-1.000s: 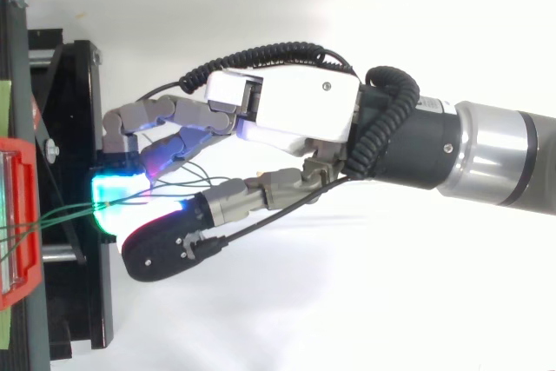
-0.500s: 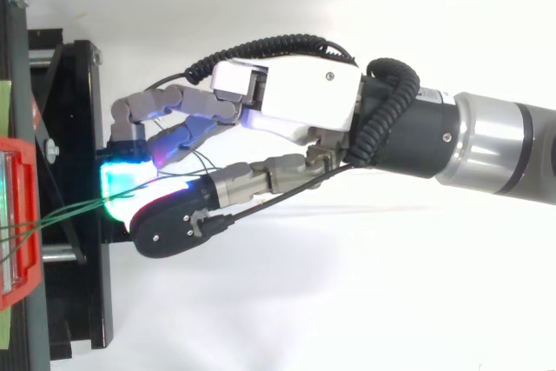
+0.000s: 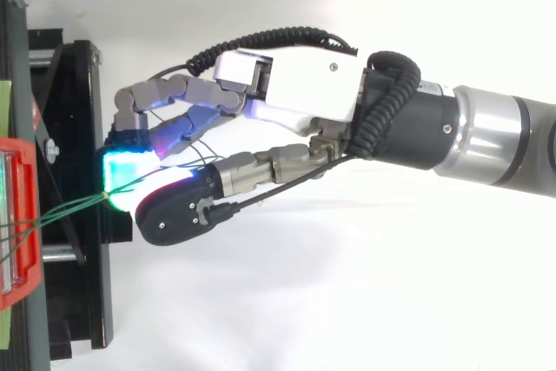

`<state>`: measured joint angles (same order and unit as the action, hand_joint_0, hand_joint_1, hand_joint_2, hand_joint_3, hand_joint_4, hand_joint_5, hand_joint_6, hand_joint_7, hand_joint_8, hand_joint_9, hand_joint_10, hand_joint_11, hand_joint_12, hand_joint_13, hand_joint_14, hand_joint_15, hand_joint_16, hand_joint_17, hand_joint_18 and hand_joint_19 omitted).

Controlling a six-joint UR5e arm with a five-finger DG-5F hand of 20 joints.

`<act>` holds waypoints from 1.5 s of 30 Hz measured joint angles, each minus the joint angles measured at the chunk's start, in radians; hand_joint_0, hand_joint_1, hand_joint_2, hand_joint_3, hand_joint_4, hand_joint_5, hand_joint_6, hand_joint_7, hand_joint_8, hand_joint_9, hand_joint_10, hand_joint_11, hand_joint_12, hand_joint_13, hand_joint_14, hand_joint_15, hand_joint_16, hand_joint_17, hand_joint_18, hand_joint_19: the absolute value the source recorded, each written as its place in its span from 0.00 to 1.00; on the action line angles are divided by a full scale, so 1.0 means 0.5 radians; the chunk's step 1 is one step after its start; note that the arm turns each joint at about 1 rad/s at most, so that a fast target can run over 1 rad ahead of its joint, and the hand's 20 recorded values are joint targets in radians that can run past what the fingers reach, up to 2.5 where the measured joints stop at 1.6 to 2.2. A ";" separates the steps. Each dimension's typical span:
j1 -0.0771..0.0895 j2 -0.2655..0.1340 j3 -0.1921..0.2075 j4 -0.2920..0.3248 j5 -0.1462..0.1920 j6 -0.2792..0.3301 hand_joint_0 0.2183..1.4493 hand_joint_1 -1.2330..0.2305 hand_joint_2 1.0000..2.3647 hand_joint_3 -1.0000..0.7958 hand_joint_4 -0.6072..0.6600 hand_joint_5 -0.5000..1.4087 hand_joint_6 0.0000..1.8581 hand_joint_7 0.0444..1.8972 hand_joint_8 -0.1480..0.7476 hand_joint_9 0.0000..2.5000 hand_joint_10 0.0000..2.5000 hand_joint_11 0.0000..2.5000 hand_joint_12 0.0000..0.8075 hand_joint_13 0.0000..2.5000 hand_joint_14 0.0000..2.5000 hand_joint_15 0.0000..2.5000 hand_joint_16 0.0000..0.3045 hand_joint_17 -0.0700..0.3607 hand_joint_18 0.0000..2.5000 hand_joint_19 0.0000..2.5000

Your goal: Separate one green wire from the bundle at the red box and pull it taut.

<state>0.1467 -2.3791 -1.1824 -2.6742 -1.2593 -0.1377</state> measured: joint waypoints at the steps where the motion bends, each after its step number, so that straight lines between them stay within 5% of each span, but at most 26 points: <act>1: -0.001 0.000 0.000 0.000 -0.002 0.000 0.29 0.46 0.01 0.33 0.65 0.20 0.28 0.76 0.53 0.29 0.00 0.14 0.46 0.27 0.00 0.08 0.20 0.48 0.27 0.13; 20: -0.013 0.000 0.103 -0.085 -0.048 -0.076 0.28 0.46 0.00 0.32 0.65 0.20 0.27 0.75 0.53 0.29 0.00 0.15 0.46 0.27 0.00 0.08 0.20 0.48 0.27 0.13; 31: -0.004 -0.035 0.104 -0.044 -0.047 -0.095 0.30 0.48 0.01 0.35 0.65 0.20 0.29 0.75 0.53 0.29 0.00 0.14 0.46 0.27 0.00 0.07 0.20 0.47 0.27 0.14; 45: -0.035 -0.037 0.124 -0.036 -0.059 -0.092 0.30 0.47 0.01 0.34 0.65 0.20 0.32 0.72 0.53 0.30 0.00 0.15 0.46 0.27 0.00 0.08 0.20 0.47 0.27 0.13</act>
<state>0.1293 -2.3975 -1.1203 -2.6923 -1.2887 -0.1838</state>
